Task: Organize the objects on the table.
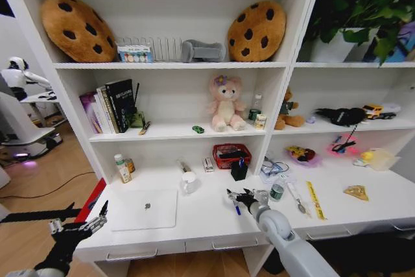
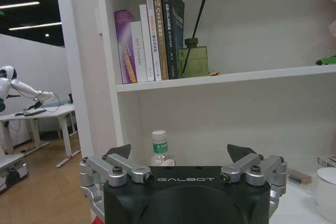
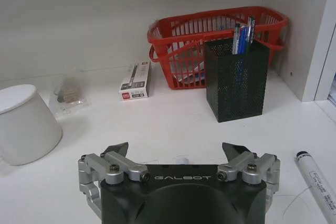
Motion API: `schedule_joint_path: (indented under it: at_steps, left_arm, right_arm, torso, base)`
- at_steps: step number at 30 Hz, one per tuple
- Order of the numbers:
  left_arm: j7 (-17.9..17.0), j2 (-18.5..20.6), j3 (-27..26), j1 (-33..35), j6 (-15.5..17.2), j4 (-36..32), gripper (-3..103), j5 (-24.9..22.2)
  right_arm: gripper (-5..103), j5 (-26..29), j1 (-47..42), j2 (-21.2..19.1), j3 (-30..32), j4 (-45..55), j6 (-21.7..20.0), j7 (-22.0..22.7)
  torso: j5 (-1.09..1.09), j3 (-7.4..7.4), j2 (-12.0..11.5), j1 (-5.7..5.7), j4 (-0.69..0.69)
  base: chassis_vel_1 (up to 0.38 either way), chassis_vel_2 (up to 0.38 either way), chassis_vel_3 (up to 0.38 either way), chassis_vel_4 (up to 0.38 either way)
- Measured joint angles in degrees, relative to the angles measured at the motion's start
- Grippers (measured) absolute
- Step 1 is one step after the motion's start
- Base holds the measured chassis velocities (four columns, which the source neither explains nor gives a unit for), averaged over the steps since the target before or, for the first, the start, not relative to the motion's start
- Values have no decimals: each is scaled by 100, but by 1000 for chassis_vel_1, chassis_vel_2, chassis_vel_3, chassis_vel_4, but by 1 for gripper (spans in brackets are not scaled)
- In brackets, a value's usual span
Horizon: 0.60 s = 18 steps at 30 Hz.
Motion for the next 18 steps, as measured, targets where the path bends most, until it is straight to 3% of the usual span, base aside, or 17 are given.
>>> schedule_joint_path:
  at_steps: [9, 15, 18]
  left_arm:
    - [0, 0, 0, 0, 0, 0, 100, 0]
    - [0, 0, 0, 0, 0, 0, 100, 0]
    - [0, 0, 0, 0, 0, 0, 100, 0]
  right_arm:
    - [91, 69, -54, 74, -33, -93, -35, 145]
    - [77, 71, 19, 150, -79, -282, -44, 141]
    - [81, 97, 86, 148, -118, -344, -64, 129]
  torso:
    - [0, 0, 0, 0, -1]
    - [1, 0, 0, 0, 0]
    - [1, 0, 0, 0, 0]
  base:
    - [0, 0, 0, 0]
    - [0, 0, 0, 0]
    - [0, 0, 0, 0]
